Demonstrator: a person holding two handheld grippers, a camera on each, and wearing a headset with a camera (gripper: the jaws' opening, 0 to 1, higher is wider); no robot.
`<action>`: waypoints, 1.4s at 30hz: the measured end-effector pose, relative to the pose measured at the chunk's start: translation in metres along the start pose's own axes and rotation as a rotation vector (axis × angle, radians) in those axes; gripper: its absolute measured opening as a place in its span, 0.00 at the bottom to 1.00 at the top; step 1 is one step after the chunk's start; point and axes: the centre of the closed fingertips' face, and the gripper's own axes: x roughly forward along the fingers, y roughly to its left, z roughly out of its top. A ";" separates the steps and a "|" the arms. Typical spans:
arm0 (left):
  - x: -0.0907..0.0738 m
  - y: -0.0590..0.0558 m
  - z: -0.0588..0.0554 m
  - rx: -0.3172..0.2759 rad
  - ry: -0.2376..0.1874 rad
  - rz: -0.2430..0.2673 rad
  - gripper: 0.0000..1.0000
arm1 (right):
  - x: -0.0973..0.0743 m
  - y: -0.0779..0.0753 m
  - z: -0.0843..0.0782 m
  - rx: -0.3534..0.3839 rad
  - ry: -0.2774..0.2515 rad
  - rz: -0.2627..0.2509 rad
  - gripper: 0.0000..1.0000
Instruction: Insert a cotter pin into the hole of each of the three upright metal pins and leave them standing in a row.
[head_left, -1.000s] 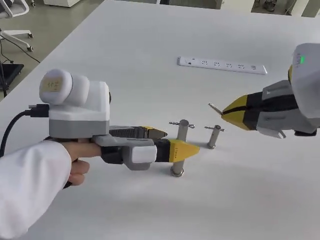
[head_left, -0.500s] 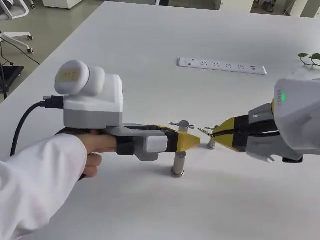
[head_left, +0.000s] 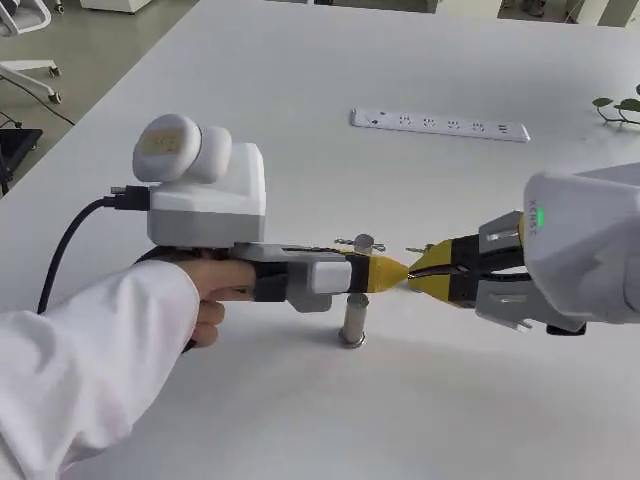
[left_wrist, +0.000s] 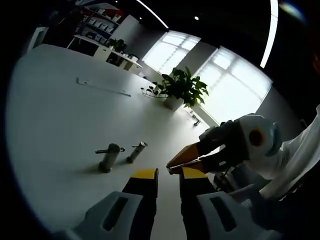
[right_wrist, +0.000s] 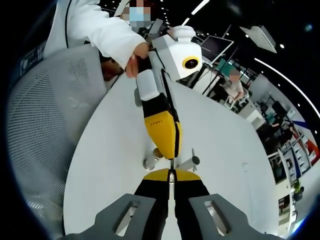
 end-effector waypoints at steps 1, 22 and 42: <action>0.000 0.000 0.000 0.001 0.003 -0.001 0.13 | 0.000 0.000 0.000 -0.002 0.001 0.001 0.00; 0.001 0.000 -0.017 0.016 0.094 -0.003 0.01 | 0.004 0.013 0.005 -0.039 0.007 0.035 0.00; -0.002 -0.001 -0.019 0.105 0.125 0.024 0.00 | 0.004 0.016 0.002 0.010 -0.009 0.047 0.00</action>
